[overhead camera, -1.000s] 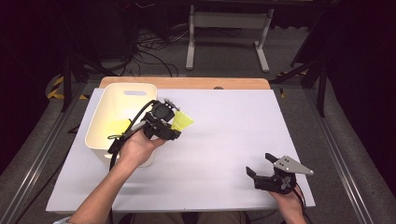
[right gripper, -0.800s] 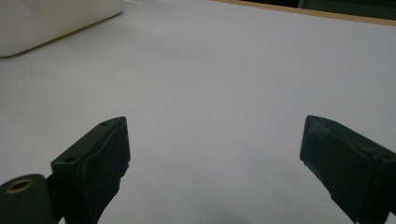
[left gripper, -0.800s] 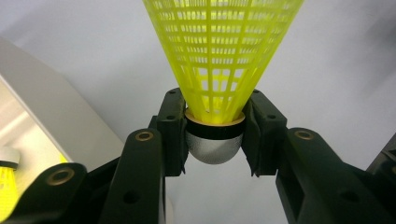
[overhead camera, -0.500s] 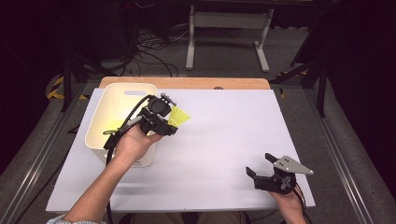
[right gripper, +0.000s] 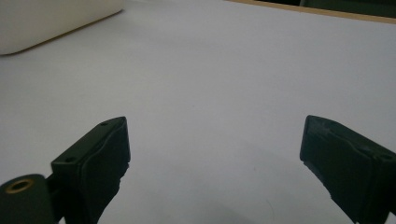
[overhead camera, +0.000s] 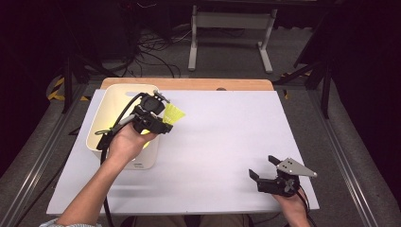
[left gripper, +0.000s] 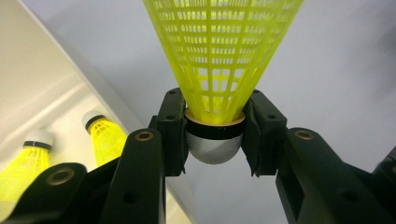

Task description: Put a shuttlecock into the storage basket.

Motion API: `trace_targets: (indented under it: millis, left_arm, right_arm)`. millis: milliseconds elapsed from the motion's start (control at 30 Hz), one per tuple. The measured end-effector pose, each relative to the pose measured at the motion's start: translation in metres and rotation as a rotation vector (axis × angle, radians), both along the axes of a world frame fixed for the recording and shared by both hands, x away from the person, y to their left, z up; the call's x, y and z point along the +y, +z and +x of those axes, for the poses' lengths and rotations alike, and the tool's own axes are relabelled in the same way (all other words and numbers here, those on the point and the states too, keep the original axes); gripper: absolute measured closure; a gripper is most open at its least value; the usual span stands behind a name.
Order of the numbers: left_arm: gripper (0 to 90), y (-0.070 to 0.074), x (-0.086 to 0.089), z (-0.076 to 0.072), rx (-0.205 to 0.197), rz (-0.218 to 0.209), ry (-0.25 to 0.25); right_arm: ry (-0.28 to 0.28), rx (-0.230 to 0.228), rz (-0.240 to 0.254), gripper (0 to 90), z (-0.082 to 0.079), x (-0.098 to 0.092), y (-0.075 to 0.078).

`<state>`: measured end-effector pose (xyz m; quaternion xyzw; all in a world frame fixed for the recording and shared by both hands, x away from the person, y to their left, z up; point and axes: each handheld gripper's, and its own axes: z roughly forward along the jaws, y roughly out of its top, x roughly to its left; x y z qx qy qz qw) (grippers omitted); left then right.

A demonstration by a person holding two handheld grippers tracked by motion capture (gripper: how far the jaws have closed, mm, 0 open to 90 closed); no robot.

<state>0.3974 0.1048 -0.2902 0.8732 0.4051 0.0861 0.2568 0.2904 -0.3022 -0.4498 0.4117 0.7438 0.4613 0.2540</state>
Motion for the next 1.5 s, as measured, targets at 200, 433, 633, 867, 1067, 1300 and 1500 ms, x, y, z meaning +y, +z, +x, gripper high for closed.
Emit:
trace_targets:
  millis: [200,433,633,867,1067,1300,1500]
  left_arm:
    - [64.2,0.002,0.013,-0.003,-0.007,-0.014,0.027]
    - [64.2,0.002,0.027,-0.002,-0.014,-0.025,0.054]
    - [64.1,0.001,0.038,-0.003,-0.026,-0.040,0.085]
    - [64.1,-0.004,0.051,-0.004,-0.032,-0.043,0.121]
    - [64.1,-0.009,0.061,-0.001,-0.022,-0.049,0.150]
    - [64.1,-0.018,0.068,0.004,0.000,-0.046,0.180]
    - [64.0,-0.025,0.075,0.011,0.021,-0.040,0.208]
  right_arm:
    - [0.004,0.004,-0.002,8.9,0.000,0.001,0.000]
    - [0.001,0.002,-0.001,8.9,0.000,0.000,0.000]
    - [0.003,0.002,-0.001,8.9,0.000,0.000,0.000]
    - [-0.001,0.003,0.003,8.9,0.000,0.000,0.000]
    - [0.000,0.004,0.000,8.9,0.000,0.000,-0.001]
    - [0.001,0.006,0.000,8.9,0.000,0.000,-0.001]
    - [0.001,0.012,0.002,8.9,0.000,0.000,-0.001]
